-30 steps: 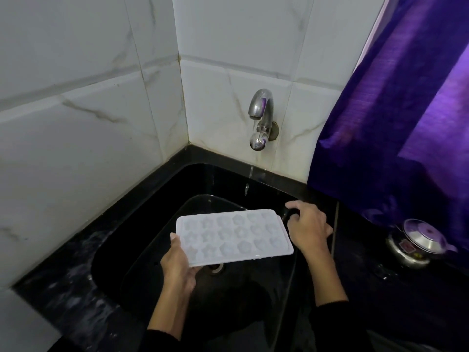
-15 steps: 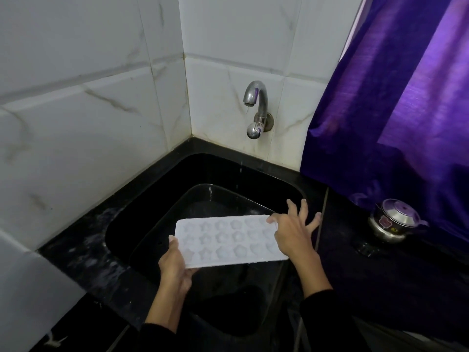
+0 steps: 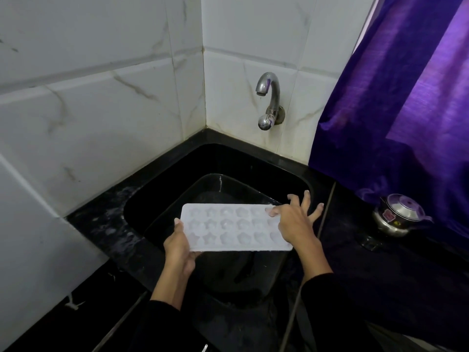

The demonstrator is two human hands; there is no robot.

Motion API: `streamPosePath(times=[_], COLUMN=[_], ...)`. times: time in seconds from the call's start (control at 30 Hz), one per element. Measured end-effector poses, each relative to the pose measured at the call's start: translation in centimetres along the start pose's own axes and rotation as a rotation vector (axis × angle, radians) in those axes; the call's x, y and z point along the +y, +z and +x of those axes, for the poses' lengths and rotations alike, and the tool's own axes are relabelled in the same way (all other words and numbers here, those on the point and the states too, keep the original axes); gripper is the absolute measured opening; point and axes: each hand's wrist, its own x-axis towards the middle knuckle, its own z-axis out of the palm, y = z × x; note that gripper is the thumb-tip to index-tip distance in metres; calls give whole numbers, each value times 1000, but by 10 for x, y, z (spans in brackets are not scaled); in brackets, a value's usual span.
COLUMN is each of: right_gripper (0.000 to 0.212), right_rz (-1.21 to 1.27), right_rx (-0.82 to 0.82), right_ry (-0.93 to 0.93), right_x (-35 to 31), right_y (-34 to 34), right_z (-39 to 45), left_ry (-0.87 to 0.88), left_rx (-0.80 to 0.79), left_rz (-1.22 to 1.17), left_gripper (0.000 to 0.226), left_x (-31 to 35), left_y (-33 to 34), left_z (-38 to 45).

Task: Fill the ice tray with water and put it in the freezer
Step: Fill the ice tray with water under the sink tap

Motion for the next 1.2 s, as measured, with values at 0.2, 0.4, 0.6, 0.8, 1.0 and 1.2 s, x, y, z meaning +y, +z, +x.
streamPosePath(times=[0.2, 0.4, 0.6, 0.8, 1.0, 1.2], right_gripper=[67, 73, 60, 70, 77, 76], right_rz=[13, 30, 22, 34, 18, 17], right_rx=[-12, 11, 5, 11, 27, 32], right_ry=[6, 30, 18, 47, 11, 19], right_x=[-11, -9, -13, -11, -20, -22], right_y=[0, 1, 6, 1, 1, 1], right_z=[1, 2, 8, 6, 7, 6], left_ry=[1, 20, -10, 3, -1, -2], left_rx=[0, -6, -15, -15, -14, -23], left_rz=[2, 29, 19, 30, 4, -10], left_gripper=[37, 35, 39, 38, 40, 40], left_x=[8, 15, 10, 15, 19, 20], left_y=[4, 5, 7, 5, 3, -1], left_z=[2, 10, 13, 17, 19, 21])
